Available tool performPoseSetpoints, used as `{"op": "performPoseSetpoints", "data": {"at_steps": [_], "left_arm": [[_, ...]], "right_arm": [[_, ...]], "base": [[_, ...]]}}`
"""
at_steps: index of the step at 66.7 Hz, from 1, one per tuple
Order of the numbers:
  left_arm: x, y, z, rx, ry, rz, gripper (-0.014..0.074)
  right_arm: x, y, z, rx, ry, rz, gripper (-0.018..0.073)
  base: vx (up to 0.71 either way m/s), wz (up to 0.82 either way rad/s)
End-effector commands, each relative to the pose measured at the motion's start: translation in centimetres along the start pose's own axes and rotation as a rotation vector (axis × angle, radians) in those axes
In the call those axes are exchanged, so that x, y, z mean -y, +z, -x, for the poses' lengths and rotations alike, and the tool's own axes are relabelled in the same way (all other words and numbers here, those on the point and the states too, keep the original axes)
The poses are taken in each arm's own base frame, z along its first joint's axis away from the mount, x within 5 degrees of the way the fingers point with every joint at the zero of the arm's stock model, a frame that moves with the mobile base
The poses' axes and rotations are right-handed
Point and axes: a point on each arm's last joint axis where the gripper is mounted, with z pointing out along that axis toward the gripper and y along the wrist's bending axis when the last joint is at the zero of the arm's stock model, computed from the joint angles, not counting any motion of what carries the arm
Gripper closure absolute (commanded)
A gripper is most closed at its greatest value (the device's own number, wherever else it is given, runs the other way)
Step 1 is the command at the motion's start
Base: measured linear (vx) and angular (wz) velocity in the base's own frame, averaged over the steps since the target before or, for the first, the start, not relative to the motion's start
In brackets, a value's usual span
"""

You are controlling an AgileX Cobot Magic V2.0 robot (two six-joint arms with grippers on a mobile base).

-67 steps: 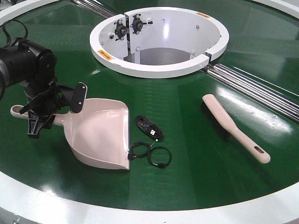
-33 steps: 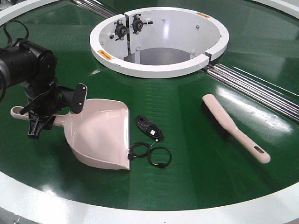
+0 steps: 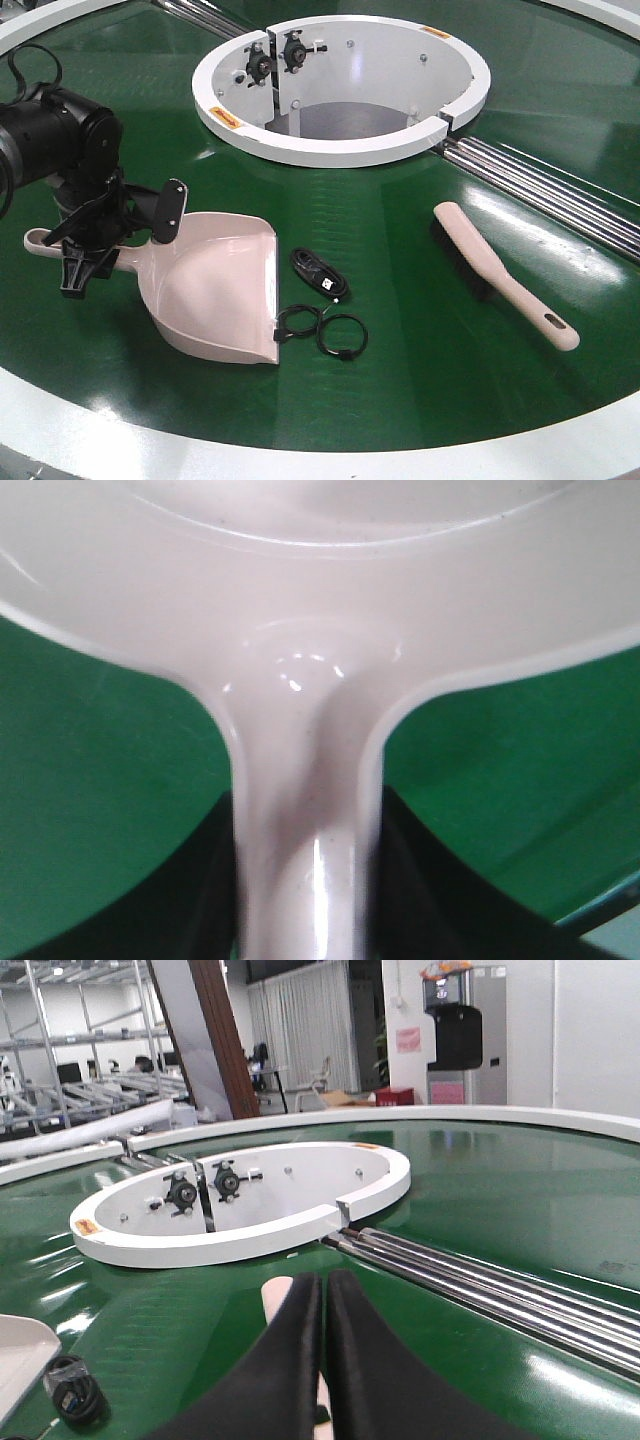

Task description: Clean and inspect green conveyor with broom and dustpan

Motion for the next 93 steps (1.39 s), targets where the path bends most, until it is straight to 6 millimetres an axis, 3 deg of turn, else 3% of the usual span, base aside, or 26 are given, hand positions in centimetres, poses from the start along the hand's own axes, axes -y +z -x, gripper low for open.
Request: {"op": "performPoseSetpoints", "data": {"at_steps": [1, 8, 19, 29, 39, 48, 58, 69, 82, 93], "left_arm": [[0.0, -2.6, 0.1, 0.022, 0.022, 0.049, 0.0603], [0.0, -2.6, 0.1, 0.022, 0.022, 0.049, 0.0603], [0.0, -2.6, 0.1, 0.022, 0.022, 0.049, 0.0603], [0.0, -2.6, 0.1, 0.022, 0.022, 0.049, 0.0603], [0.0, -2.6, 0.1, 0.022, 0.022, 0.049, 0.0603], [0.0, -2.6, 0.1, 0.022, 0.022, 0.049, 0.0603], [0.0, -2.6, 0.1, 0.022, 0.022, 0.049, 0.0603], [0.0, -2.6, 0.1, 0.022, 0.022, 0.049, 0.0603], [0.0, -2.6, 0.1, 0.022, 0.022, 0.049, 0.0603], [0.0, -2.6, 0.1, 0.022, 0.022, 0.049, 0.0603]], "right_arm": [[-0.3, 1.3, 3.5, -0.008, -0.020, -0.008, 0.0568], [-0.5, 3.5, 5.6, -0.166, -0.025, -0.008, 0.0568], [-0.9, 6.5, 6.5, -0.422, 0.028, 0.002, 0.0568], [-1.0, 8.0, 6.2, -0.466, 0.072, -0.005, 0.0568], [-0.7, 9.1, 6.4, -0.478, -0.051, -0.003, 0.0554], [-0.9, 10.8, 7.8, -0.530, -0.125, 0.021, 0.0458], [-1.1, 13.5, 9.7, -0.588, -0.162, 0.042, 0.0257], [-1.2, 17.2, 10.1, -0.692, -0.179, 0.058, 0.0074], [-1.3, 21.7, 9.4, -0.843, -0.180, 0.080, 0.0029], [-3.0, 25.1, 7.4, -0.993, -0.277, 0.136, 0.0030]], "base": [[0.00, 0.00], [0.00, 0.00], [0.00, 0.00], [0.00, 0.00], [0.00, 0.00], [0.00, 0.00], [0.00, 0.00], [0.00, 0.00], [0.00, 0.00], [0.00, 0.00]]}}
